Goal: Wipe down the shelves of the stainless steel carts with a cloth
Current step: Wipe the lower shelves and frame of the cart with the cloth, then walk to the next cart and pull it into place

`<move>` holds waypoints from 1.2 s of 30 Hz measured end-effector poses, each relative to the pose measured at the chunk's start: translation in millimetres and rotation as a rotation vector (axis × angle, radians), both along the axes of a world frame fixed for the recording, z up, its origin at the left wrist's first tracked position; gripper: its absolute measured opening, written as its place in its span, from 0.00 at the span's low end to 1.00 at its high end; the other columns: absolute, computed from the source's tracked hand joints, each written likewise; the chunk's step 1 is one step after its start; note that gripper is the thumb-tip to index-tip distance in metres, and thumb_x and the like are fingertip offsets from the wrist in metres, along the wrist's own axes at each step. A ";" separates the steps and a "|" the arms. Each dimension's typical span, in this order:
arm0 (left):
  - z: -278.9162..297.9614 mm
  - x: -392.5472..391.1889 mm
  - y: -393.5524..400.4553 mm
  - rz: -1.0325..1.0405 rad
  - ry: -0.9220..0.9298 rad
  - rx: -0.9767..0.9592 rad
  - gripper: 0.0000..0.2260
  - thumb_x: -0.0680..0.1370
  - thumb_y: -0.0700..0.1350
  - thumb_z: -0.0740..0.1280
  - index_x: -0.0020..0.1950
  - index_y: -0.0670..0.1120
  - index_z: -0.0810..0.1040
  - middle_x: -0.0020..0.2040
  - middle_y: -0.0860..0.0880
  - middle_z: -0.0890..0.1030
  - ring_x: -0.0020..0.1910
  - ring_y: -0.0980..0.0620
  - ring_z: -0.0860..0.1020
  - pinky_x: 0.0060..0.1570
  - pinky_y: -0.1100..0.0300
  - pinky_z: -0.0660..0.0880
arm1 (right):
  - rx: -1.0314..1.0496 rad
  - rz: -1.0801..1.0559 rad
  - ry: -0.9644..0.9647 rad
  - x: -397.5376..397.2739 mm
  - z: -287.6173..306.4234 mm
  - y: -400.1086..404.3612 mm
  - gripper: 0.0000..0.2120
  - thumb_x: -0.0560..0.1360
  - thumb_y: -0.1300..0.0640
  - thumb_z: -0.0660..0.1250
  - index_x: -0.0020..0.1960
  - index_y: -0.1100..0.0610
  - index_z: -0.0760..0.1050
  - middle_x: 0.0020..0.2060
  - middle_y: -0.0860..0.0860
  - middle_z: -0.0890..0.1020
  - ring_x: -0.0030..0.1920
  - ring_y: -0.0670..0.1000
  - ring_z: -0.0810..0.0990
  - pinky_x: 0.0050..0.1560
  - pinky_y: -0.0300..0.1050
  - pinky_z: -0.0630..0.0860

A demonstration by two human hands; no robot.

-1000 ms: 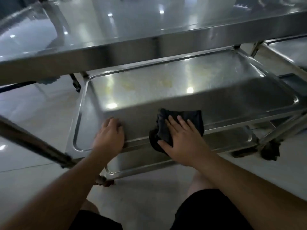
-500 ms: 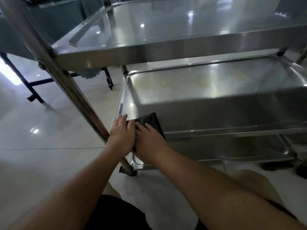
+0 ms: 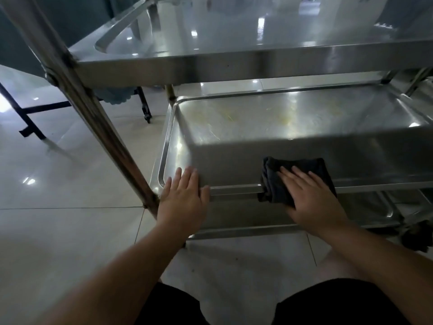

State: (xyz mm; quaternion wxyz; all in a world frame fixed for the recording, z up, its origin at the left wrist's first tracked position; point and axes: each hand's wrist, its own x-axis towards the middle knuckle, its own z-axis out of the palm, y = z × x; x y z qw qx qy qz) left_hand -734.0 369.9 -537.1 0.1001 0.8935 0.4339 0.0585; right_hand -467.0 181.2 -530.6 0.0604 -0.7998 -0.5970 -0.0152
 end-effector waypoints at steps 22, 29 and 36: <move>82.1 -16.5 -26.5 -0.190 0.361 -0.282 0.31 0.86 0.62 0.43 0.87 0.51 0.41 0.86 0.49 0.38 0.84 0.48 0.35 0.79 0.50 0.34 | -0.455 -0.202 0.316 -33.5 83.8 26.1 0.24 0.83 0.64 0.56 0.76 0.52 0.72 0.74 0.50 0.75 0.73 0.54 0.72 0.71 0.48 0.68; 202.8 -79.7 -80.4 -0.037 0.451 -0.574 0.31 0.86 0.62 0.47 0.87 0.52 0.45 0.87 0.50 0.44 0.86 0.48 0.43 0.82 0.48 0.43 | -1.003 -0.100 0.440 -112.6 202.1 1.7 0.17 0.82 0.61 0.62 0.69 0.50 0.75 0.61 0.54 0.81 0.58 0.55 0.80 0.57 0.47 0.78; 346.0 -158.6 -89.2 0.137 0.366 -0.620 0.30 0.85 0.61 0.50 0.86 0.52 0.53 0.87 0.49 0.53 0.85 0.46 0.52 0.81 0.47 0.51 | -1.190 0.058 0.363 -205.2 370.9 16.3 0.20 0.81 0.60 0.66 0.72 0.52 0.72 0.64 0.54 0.80 0.62 0.56 0.80 0.58 0.47 0.76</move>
